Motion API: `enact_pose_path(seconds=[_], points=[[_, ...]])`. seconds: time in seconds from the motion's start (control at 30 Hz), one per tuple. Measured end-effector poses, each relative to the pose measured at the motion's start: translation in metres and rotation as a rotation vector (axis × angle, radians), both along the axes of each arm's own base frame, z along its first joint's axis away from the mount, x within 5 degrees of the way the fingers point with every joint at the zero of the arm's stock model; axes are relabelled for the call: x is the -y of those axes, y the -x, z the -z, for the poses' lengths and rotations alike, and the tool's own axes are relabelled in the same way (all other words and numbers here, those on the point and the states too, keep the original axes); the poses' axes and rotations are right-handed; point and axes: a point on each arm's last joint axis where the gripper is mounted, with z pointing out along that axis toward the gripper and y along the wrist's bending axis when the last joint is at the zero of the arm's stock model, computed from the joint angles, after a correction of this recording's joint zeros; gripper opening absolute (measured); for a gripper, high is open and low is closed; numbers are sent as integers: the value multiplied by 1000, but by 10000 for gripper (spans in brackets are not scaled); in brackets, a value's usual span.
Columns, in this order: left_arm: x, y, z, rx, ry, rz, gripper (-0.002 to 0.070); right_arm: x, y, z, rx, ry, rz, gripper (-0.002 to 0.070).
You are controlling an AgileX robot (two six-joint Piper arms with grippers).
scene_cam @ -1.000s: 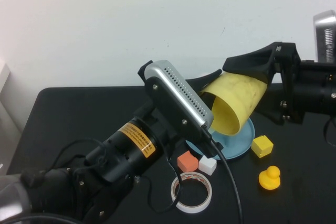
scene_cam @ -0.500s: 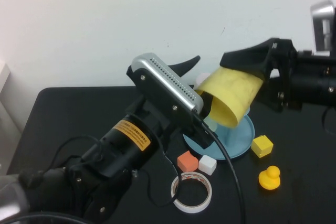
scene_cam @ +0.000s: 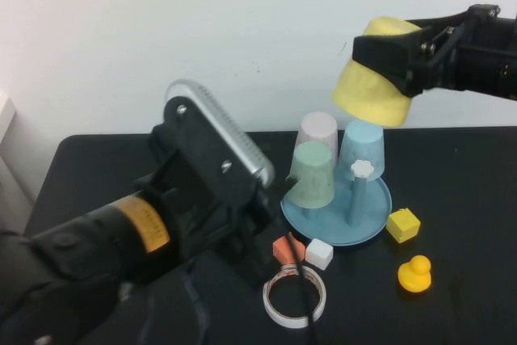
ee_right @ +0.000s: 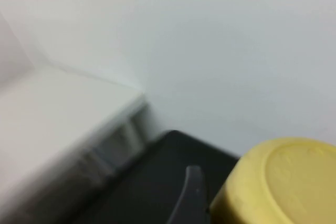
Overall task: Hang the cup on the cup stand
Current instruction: Place the cup on the cup holder
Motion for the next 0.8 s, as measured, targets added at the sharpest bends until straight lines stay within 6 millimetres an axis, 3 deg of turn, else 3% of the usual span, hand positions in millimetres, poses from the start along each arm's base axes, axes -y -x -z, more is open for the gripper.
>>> enact_pose_path(seconds=[0.17,0.27,0.4,0.57,0.8], points=[[-21,23,0,-159,-145,21,99,2,-9,11,111,165,3,587],[-33,33,4,-269,-230,17,27,4,-18,25,98,222,28,587],[-49,41,18,-381,-229,-45,6,4,-32,55,35,280,49,587],[-68,58,41,-461,-83,-127,1,1,-48,92,-54,317,43,586],[-89,84,52,-516,80,-150,0,-6,-77,110,-24,368,17,586]])
